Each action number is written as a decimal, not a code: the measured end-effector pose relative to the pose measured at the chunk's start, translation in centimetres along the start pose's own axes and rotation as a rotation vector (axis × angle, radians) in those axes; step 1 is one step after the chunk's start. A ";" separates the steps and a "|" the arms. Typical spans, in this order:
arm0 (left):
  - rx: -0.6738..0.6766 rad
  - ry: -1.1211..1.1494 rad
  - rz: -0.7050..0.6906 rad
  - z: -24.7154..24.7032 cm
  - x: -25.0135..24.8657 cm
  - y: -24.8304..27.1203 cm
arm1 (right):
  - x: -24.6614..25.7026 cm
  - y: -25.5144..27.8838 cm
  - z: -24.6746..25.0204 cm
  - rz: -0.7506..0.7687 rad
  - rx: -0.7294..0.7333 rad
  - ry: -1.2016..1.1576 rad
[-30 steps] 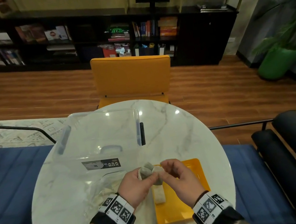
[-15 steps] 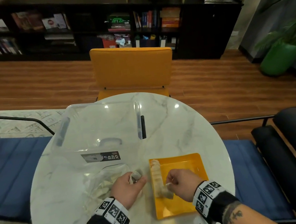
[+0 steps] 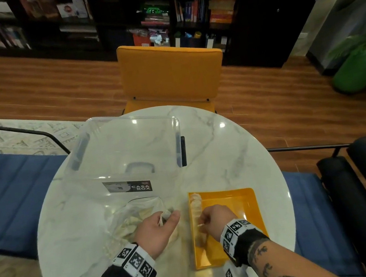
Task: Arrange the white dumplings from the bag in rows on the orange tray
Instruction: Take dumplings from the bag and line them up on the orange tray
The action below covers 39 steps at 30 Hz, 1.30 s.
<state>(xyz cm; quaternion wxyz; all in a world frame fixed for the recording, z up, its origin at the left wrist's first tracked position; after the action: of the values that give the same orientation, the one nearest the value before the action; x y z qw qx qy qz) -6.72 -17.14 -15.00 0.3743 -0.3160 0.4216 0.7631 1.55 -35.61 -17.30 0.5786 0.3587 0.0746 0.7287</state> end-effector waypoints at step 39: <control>0.154 0.457 -0.019 -1.8 -8.1 2.2 | 3.4 7.0 4.3 0.205 -0.100 -1.069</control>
<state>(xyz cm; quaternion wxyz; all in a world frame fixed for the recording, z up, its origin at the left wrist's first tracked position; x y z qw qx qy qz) -4.04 -22.04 -8.43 0.2993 -0.4549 0.5494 0.6337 -1.60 -36.10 -9.02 0.4781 0.6566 -0.3002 0.5001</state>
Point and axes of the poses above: each hand's wrist, its own y-axis away from the middle knuckle, its own z-axis out of the back of the hand, x = y × z, the point moved 5 cm from there along -y, towards the middle knuckle, and after that the axes turned 3 degrees about z, right-handed, at the moved point
